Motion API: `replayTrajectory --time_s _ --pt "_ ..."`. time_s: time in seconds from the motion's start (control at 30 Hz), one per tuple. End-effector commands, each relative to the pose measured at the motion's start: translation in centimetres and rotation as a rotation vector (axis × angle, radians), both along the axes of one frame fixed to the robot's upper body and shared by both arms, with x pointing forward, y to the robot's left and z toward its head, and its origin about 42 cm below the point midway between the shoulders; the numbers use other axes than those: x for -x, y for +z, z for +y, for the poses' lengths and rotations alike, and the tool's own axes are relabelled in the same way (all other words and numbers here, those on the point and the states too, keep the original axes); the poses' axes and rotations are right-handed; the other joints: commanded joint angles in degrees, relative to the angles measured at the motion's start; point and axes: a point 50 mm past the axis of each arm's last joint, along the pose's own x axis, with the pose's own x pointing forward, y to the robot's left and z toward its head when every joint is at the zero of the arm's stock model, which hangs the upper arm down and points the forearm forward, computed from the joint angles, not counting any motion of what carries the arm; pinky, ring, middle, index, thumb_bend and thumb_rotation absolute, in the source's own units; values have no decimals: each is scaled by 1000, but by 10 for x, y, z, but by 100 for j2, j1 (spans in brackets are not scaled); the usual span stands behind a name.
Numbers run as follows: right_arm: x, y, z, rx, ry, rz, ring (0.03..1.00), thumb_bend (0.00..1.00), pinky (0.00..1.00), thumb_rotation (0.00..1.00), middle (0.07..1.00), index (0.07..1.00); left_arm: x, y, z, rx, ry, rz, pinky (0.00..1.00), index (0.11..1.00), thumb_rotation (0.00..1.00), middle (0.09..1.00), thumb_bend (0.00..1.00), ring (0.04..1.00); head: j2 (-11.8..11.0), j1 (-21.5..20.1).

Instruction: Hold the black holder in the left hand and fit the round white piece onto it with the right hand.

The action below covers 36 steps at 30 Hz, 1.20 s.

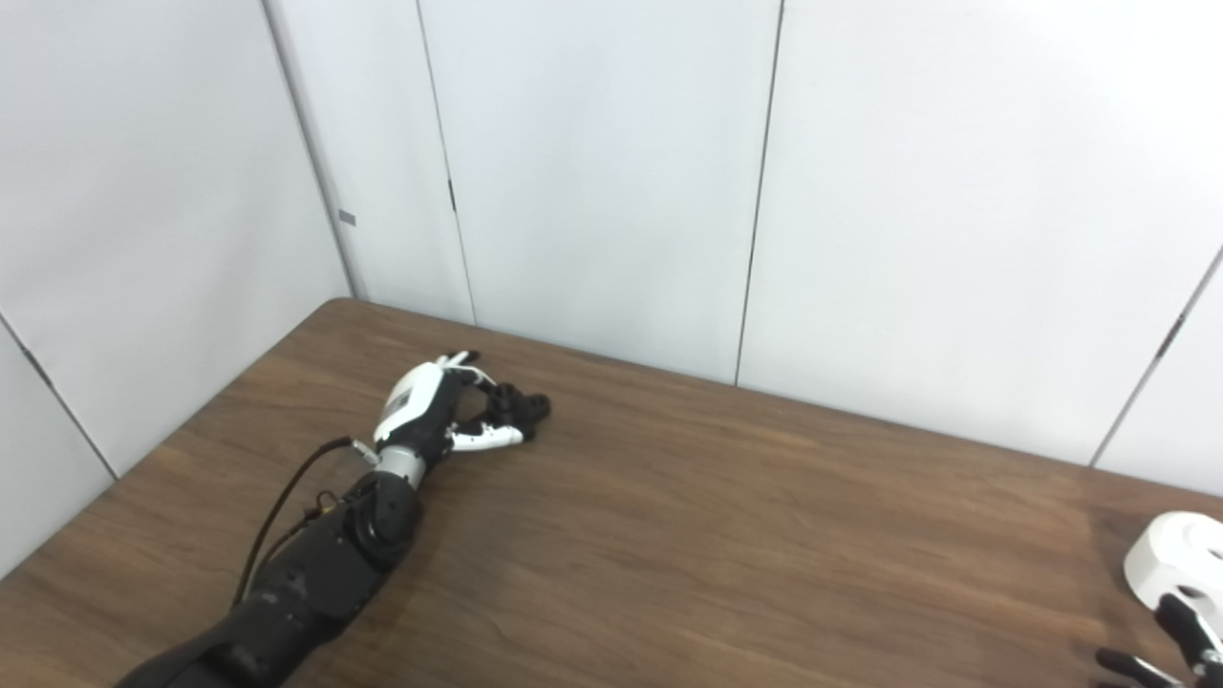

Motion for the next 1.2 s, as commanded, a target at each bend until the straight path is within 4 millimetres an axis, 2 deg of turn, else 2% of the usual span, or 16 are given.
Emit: replayTrajectory --time_s 0.0,0.17,0.37,0.47,0.6,0.7,0.9,1.03,1.17 --pt "-7 13 3 9 15 -67 701 742 582 168 921 894 6 -27 -56 25 -265 147 1000 483 59 961 525 1000 -3 -83" --pt "-9 13 7 11 10 -76 694 758 578 184 916 884 3 -31 -92 23 -443 166 992 482 62 958 525 1000 -87 -222" --pt "-10 15 14 -3 34 -98 712 720 604 190 922 901 6 -31 -132 -4 -610 198 1000 482 66 969 525 1000 -78 -440" --pt "-9 16 16 -15 22 -90 707 778 632 244 917 895 10 -32 -151 -12 -671 201 1000 482 64 970 525 1000 -66 -558" --pt "-8 17 21 -30 9 -92 693 781 621 226 905 879 15 -35 -174 -13 -753 198 1000 482 63 968 525 1000 -19 -736" --pt "-9 17 23 -19 5 -101 676 812 649 255 897 868 18 -39 -193 -29 -805 197 1000 481 63 964 524 1000 5 -829" --pt "-13 17 32 -13 16 -121 675 800 575 257 892 871 21 -47 -217 -34 -827 182 1000 481 61 961 524 1000 97 -1108" --pt "-14 19 40 0 26 -126 683 801 603 279 901 881 25 -54 -232 -39 -882 186 1000 481 61 965 524 1000 74 -1280" --pt "-14 20 45 18 31 -138 692 739 605 247 914 892 31 -60 -245 -41 -926 198 1000 481 64 962 524 1000 101 -1374"
